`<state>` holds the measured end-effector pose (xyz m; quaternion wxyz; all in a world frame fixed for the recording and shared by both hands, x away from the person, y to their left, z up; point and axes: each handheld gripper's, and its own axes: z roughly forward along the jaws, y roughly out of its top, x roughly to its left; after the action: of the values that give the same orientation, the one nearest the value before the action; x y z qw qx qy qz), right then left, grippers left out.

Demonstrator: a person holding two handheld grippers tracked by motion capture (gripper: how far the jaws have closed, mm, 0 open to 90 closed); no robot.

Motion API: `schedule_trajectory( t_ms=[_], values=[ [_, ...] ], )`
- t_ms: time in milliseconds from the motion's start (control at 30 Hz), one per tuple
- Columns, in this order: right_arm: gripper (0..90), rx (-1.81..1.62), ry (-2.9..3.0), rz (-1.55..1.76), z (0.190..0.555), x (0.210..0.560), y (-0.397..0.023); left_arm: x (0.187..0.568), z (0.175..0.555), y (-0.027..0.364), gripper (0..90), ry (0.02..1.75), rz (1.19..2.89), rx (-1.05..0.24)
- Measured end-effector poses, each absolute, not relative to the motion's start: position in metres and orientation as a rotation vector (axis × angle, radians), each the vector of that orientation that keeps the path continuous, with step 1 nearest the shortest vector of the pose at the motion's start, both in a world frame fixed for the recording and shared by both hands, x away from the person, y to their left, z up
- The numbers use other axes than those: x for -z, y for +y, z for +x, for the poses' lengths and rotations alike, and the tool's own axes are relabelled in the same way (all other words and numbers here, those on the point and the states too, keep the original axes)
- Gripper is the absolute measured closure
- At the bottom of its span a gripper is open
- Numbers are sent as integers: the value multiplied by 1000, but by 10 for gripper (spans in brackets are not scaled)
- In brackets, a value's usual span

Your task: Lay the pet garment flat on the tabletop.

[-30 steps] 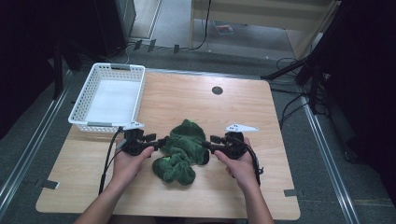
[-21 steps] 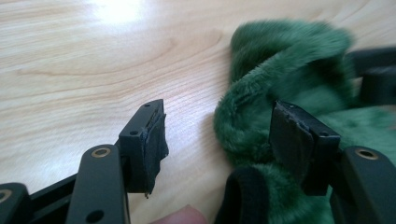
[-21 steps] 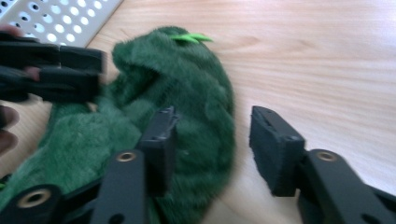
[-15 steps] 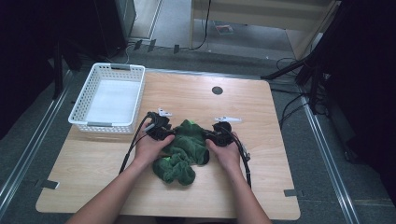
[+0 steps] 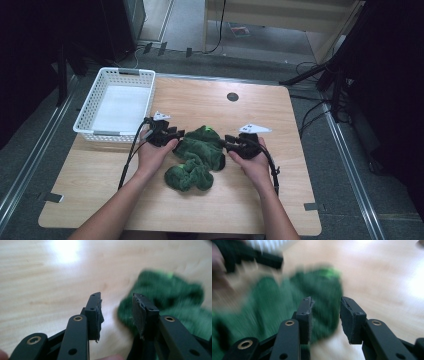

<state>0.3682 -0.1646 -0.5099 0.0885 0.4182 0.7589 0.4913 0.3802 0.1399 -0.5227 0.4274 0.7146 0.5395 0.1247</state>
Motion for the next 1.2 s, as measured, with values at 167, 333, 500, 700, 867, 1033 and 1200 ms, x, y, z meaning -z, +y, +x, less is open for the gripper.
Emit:
schedule_trajectory(
  t_ms=[167,333,500,700,867,1033,1200],
  values=[
    [679,-1437,2156,1450,386,509,-159,524,400,139,558,1446,1670,-183],
    [654,-1319,2183,1559,399,531,-141,539,407,129,534,1456,1743,-168],
    [630,-1292,2277,1555,394,542,-134,539,396,112,545,1334,1921,-234],
    [690,-1220,2330,1458,383,542,-128,538,386,101,709,1233,2044,-317],
    [878,-1116,2401,1288,377,539,-123,536,384,104,900,1201,2037,-355],
    [888,-1186,2271,1222,382,514,-126,517,386,106,900,1185,1950,-482],
    [819,-1210,2082,1134,401,478,-120,502,407,112,812,1302,1838,-548]
  ],
)
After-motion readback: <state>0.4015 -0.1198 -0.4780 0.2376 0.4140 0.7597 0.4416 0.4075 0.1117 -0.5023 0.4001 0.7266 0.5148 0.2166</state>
